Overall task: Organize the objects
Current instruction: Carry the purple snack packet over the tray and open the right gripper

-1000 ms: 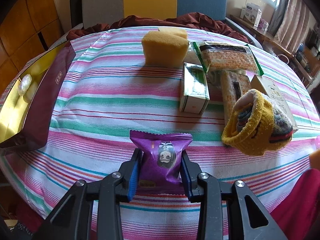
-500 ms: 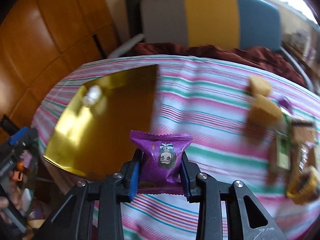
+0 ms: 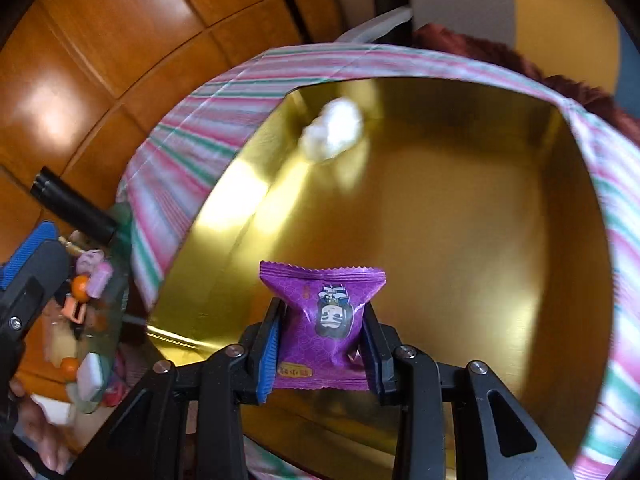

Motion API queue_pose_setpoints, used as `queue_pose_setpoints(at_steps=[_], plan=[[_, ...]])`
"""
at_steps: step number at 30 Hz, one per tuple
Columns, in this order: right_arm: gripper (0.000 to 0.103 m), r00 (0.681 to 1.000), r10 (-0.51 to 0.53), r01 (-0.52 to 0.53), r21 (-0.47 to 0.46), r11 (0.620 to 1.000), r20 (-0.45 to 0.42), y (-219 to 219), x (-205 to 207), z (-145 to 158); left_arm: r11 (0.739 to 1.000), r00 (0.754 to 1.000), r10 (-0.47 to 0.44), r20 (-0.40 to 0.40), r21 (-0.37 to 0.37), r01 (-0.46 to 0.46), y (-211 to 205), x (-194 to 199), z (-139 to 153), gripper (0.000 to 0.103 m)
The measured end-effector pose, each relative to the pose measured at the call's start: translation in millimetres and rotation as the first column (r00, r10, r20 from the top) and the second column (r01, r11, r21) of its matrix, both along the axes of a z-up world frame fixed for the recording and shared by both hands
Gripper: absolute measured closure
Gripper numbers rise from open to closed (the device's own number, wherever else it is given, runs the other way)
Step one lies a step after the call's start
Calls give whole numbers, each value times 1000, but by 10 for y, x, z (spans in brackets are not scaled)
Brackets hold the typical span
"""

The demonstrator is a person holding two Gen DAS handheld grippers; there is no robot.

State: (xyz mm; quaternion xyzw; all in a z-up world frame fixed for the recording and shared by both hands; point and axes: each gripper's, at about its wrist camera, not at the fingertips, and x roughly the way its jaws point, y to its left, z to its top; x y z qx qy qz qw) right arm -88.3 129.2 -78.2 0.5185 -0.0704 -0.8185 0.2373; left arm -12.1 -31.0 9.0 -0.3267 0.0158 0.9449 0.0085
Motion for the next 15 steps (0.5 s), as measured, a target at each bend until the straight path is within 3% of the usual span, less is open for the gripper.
queue_pose_setpoints(at_steps=[3,8,15], plan=[[45,1000,7,-7,-34,999,-5,-57,31,-9,1000,1000,6,15,29,-7,-75,-24,-37,36],[44,998,-33,32,-25,999,-46,38,139,75,998,998,12,55,57,-15,-122,-66,-125,36],[38,979,-166,170,26,985,-121,484,383,248,997,997,-34,73,75,28,-27,-67,-191,36]])
